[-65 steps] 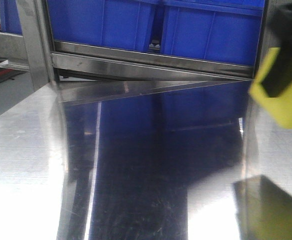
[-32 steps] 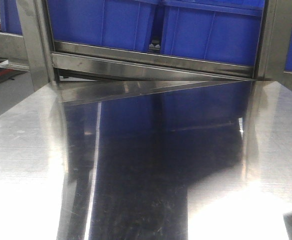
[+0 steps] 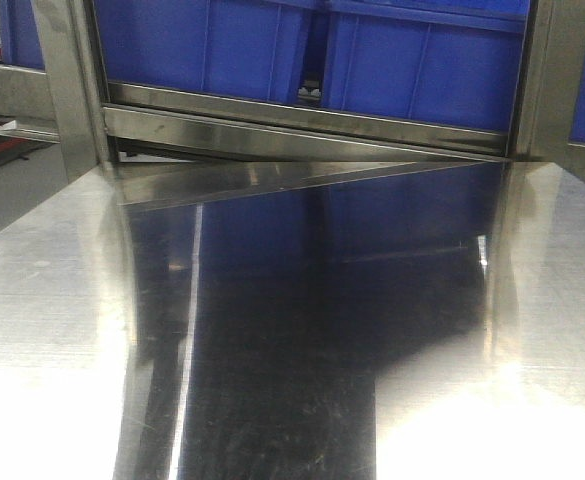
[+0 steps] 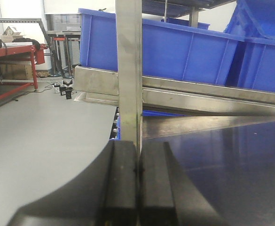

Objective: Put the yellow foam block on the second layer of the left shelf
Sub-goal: 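Lift the held cube up off the steel table with the right gripper, then drive the base away from the table carrying the cube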

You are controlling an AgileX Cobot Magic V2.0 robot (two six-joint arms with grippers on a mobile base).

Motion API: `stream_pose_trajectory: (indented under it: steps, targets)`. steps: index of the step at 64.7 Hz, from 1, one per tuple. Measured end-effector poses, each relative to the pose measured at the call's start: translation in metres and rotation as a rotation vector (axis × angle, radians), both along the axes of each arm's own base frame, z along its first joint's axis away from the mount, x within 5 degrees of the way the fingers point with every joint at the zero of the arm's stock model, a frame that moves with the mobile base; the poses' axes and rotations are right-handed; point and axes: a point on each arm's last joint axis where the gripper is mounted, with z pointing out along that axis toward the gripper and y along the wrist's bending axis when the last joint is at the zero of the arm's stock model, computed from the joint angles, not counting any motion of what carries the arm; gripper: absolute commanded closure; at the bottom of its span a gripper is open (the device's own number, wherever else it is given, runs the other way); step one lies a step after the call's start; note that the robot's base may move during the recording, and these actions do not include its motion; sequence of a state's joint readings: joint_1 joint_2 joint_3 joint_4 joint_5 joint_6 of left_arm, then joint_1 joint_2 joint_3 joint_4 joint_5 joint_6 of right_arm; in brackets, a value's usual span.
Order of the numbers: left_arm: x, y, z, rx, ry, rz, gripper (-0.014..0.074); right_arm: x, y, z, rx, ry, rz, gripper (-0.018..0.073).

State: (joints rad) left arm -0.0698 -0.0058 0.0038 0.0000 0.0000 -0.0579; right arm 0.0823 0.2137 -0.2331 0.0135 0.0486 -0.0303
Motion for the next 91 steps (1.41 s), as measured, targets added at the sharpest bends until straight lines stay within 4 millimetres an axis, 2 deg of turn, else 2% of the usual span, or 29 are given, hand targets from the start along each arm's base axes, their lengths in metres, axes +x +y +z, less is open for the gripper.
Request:
stream_pose_trajectory:
  steps: [91]
  targets:
    - [0.0, 0.0, 0.0, 0.0, 0.0, 0.0, 0.0472, -0.0008, -0.0001, 0.0002, -0.002, -0.005, 0.0, 0.0091]
